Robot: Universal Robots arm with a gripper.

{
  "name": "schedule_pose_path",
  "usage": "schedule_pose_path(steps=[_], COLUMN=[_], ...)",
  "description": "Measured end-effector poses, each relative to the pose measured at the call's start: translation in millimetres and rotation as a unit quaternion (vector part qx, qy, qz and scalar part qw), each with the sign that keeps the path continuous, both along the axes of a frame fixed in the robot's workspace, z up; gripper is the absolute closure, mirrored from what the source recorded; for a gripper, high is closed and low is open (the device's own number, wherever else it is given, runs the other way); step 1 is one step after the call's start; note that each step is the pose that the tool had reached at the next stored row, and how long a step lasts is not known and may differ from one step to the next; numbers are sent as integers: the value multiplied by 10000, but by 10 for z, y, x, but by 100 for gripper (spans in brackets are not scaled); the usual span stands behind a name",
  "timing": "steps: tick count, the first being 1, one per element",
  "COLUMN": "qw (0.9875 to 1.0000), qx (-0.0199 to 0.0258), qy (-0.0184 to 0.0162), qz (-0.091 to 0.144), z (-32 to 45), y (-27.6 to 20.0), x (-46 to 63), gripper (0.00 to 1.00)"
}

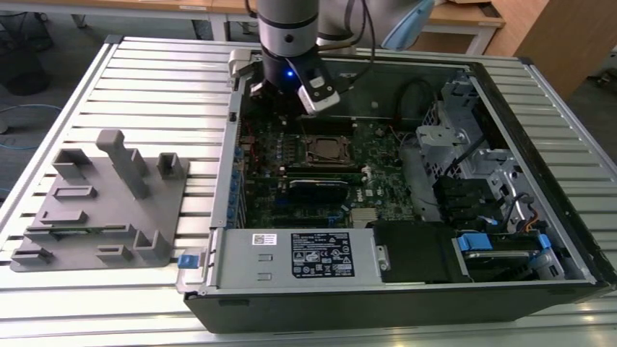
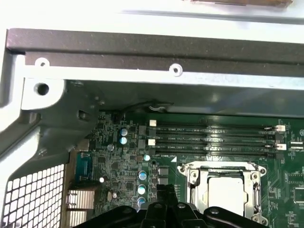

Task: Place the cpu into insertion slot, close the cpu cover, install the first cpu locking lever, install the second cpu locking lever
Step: 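Install the first cpu locking lever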

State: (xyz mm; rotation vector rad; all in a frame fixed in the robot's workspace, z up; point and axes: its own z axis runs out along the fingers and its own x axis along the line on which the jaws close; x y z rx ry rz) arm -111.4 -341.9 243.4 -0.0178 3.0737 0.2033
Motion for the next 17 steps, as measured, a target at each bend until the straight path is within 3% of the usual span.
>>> schedule_pose_path(steps=[4,17], qw=[10000,10000], qx=[14,80], qy=[-8,-19], qz=[0,-5], z=[-4,-11], y=[9,100], x=[-28,-50], gripper=[89,89])
